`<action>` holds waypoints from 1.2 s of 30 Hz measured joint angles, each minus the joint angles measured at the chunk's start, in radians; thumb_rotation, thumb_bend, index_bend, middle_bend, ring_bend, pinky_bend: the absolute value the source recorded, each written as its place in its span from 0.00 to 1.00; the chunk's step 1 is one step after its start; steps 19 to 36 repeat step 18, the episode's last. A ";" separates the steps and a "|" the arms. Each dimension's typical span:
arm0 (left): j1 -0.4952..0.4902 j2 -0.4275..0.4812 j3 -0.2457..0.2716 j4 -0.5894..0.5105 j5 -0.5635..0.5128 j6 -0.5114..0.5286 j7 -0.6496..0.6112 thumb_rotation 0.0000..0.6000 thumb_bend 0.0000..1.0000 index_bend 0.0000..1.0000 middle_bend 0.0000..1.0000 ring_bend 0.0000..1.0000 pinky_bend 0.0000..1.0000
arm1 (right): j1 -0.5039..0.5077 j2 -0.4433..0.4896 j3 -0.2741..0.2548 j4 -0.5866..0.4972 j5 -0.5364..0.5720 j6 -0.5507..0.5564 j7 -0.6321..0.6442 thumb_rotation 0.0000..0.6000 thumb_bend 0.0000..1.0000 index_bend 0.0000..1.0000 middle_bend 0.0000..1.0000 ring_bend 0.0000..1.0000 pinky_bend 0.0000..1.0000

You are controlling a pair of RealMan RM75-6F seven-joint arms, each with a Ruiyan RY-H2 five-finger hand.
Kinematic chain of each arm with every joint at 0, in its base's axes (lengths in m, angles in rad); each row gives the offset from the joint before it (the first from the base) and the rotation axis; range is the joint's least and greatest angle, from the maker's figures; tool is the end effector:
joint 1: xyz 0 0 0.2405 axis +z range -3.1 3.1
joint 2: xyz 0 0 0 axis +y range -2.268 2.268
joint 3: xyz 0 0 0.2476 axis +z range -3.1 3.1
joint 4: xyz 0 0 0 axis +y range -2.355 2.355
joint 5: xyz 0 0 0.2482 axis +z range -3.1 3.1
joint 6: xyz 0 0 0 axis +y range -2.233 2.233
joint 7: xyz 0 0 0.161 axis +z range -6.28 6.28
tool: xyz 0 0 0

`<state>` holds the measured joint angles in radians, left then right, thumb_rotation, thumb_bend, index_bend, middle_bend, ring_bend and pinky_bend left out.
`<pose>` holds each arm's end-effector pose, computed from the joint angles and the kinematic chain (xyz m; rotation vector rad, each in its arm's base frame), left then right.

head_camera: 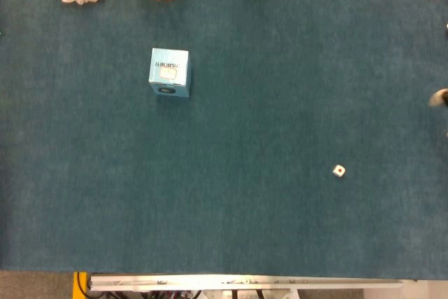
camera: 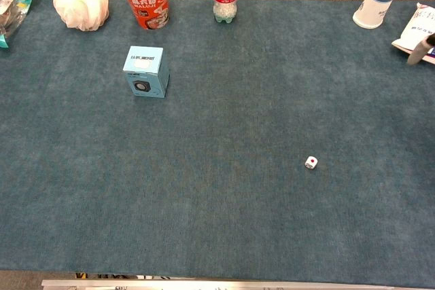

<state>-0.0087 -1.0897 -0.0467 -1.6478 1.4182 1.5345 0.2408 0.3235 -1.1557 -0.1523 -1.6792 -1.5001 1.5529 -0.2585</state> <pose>-0.3368 0.1737 0.1379 -1.3269 -0.7786 -0.6500 -0.2668 -0.2167 0.0848 1.6426 -0.6980 0.8679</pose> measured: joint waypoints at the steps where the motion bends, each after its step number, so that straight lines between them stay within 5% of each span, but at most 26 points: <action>1: -0.001 -0.007 -0.001 0.007 0.000 0.000 -0.001 1.00 0.00 0.25 0.33 0.22 0.36 | -0.018 -0.007 0.008 0.026 -0.013 0.029 0.028 1.00 0.80 0.41 0.36 0.33 0.37; 6: -0.010 -0.019 -0.001 0.022 -0.014 -0.025 0.006 1.00 0.00 0.25 0.33 0.22 0.36 | -0.100 -0.044 0.040 0.149 -0.067 0.136 0.159 1.00 0.80 0.41 0.36 0.33 0.37; 15: -0.024 -0.035 -0.003 0.033 -0.030 -0.052 0.014 1.00 0.00 0.25 0.33 0.22 0.36 | -0.139 -0.039 0.080 0.214 -0.084 0.125 0.287 1.00 0.80 0.41 0.36 0.33 0.37; 36: -0.029 -0.037 -0.005 0.040 -0.045 -0.068 0.016 1.00 0.00 0.25 0.33 0.22 0.36 | -0.139 -0.032 0.093 0.216 -0.072 0.091 0.306 1.00 0.80 0.41 0.36 0.33 0.37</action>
